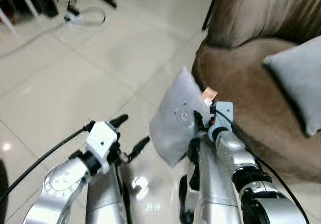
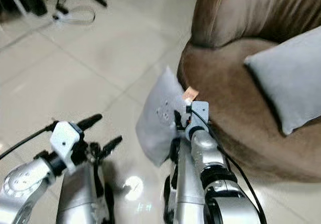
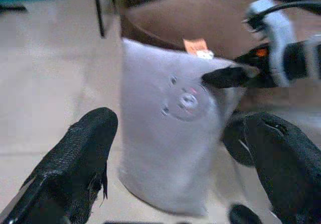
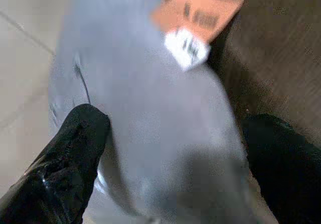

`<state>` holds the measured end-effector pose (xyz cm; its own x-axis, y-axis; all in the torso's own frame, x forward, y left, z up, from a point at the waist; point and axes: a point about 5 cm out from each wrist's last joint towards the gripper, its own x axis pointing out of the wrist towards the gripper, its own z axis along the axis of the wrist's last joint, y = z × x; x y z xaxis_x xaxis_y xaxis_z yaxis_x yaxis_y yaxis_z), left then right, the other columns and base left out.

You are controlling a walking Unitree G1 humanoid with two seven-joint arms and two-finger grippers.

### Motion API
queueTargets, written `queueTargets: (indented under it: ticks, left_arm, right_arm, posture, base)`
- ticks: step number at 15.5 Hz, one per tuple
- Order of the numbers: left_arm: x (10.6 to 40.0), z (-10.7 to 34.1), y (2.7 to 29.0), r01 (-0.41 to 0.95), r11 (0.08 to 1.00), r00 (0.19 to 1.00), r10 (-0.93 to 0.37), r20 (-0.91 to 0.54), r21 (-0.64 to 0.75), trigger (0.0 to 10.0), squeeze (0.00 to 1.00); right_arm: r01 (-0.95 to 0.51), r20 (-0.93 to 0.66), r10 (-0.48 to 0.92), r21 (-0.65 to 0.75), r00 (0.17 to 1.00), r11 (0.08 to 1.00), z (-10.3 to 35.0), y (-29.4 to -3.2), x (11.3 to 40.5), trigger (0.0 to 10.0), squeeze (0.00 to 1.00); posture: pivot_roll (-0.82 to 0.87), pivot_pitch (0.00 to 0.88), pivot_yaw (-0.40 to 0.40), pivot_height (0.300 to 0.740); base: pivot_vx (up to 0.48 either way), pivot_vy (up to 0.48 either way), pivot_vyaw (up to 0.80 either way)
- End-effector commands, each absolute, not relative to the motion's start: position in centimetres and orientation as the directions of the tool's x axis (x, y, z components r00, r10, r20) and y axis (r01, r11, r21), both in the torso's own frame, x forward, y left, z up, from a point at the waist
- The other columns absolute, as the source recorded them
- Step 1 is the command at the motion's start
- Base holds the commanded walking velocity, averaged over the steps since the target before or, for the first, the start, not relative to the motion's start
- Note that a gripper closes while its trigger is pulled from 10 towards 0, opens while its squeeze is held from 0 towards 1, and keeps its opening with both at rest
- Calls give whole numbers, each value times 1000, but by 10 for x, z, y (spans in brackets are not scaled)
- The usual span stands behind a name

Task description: Move the pillow to the sofa from floor

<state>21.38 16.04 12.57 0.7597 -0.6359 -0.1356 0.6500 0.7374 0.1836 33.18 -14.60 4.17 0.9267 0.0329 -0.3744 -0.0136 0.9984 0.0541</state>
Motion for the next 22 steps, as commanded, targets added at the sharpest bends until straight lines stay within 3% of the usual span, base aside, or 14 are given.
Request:
queueTargets:
  ticks: [1, 2, 4, 5, 6, 7, 22]
  left_arm:
    - [209, 124, 158, 673, 720, 739, -656, -152, 167, 10000, 561]
    - [205, 123, 159, 689, 705, 724, -666, -179, 168, 10000, 557]
    - [201, 124, 158, 703, 694, 710, -676, -198, 155, 10000, 557]
    - [200, 124, 157, 707, 691, 706, -679, -202, 148, 10000, 557]
    - [199, 125, 157, 708, 691, 705, -680, -202, 146, 10000, 557]
    - [198, 124, 156, 712, 689, 701, -684, -202, 137, 10000, 553]
    - [198, 120, 150, 751, 652, 655, -721, -226, 99, 10000, 557]
  right_arm:
    - [10, -393, 3, 30, 919, 1000, 36, -151, 328, 10000, 714]
    - [45, -409, -48, -16, 911, 999, 35, -153, 330, 10000, 0]
    - [53, -429, -60, -27, 901, 998, 32, -153, 329, 10000, 0]
    - [52, -425, -49, -5, 904, 999, 32, -152, 330, 5922, 0]
    - [52, -423, -46, 3, 905, 999, 32, -151, 330, 5922, 0]
    - [48, -408, -32, 29, 912, 998, 33, -150, 330, 0, 0]
    - [2, -369, 24, 71, 929, 997, 35, -146, 332, 0, 0]
  posture:
    - [97, 358, -30, 466]
    - [97, 367, -36, 466]
    - [95, 367, -48, 466]
    - [94, 366, -53, 466]
    - [93, 365, -54, 466]
    - [92, 363, -59, 466]
    - [83, 321, -48, 466]
  base:
    - [0, 0, 0]
    - [0, 0, 0]
    - [0, 0, 0]
    - [0, 0, 0]
    - [0, 0, 0]
    - [0, 0, 0]
    - [0, 0, 0]
